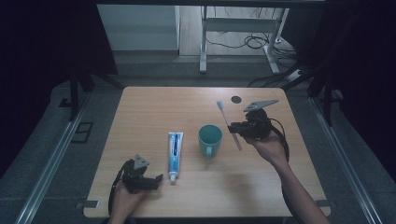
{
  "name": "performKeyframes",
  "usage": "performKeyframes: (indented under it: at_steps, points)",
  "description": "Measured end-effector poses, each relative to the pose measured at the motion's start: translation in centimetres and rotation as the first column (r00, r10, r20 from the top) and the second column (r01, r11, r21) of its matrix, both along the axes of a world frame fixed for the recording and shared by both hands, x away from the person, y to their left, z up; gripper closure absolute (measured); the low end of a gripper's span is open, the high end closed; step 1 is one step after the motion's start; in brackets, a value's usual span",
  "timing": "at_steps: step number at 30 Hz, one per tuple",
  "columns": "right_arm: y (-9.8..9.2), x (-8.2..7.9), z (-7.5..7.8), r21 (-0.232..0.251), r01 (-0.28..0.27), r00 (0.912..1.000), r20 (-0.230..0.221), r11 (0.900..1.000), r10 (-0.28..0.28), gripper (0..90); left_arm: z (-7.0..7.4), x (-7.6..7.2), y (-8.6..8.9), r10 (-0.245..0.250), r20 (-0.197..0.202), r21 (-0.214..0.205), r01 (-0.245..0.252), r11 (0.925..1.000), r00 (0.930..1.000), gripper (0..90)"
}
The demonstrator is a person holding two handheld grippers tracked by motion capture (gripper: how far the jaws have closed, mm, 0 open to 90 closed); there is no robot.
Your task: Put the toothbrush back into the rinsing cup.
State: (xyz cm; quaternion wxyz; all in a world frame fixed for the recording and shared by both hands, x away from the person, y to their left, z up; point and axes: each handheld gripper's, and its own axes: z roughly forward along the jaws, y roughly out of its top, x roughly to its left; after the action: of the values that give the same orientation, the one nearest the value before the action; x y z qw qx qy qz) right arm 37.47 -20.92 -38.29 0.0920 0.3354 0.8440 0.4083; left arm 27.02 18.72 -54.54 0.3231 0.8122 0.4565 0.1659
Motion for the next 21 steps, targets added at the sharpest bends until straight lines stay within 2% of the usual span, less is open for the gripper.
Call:
performKeyframes:
  at_steps: [9, 21]
  points:
    - [1.5, 0.5, 0.8, 0.033, -0.007, 0.9989, 0.047, 0.9994, 0.005, 78.9, 0.0, 0.0, 0.0, 0.002, 0.001, -0.004, -0.002, 1.0000, 1.0000, 4.9]
    - [3.6, 1.3, 1.1, 0.059, -0.016, 0.9963, 0.085, 0.9981, 0.011, 78.9, 0.0, 0.0, 0.0, 0.003, 0.000, -0.003, -0.003, 1.0000, 1.0000, 5.0]
